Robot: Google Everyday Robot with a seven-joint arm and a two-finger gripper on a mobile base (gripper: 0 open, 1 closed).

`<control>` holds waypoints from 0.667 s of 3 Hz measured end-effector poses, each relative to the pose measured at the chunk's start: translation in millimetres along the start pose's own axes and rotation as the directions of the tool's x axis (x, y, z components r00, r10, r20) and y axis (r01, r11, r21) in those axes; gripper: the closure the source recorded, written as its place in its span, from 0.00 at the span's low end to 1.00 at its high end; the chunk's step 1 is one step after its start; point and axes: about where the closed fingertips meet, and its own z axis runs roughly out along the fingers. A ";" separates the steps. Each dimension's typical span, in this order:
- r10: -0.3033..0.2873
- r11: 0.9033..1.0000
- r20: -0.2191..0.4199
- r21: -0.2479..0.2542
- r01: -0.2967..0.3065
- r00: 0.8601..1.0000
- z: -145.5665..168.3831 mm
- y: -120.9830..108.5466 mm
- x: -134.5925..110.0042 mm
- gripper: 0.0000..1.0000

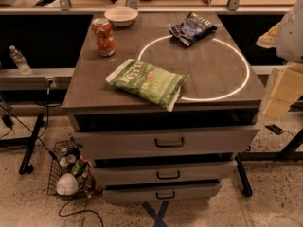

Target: Move green jalapeno chip bag near blue chip bag

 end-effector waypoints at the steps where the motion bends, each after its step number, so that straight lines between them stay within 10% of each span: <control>1: 0.000 1.000 0.000 0.000 0.000 1.000 0.0 0.0 0.0 0.00; 2: -0.034 0.999 0.063 -0.023 0.036 0.997 33.8 -16.3 -26.8 0.00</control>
Offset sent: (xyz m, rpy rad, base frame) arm 0.0633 0.0491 -0.0453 0.1007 0.0151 0.1046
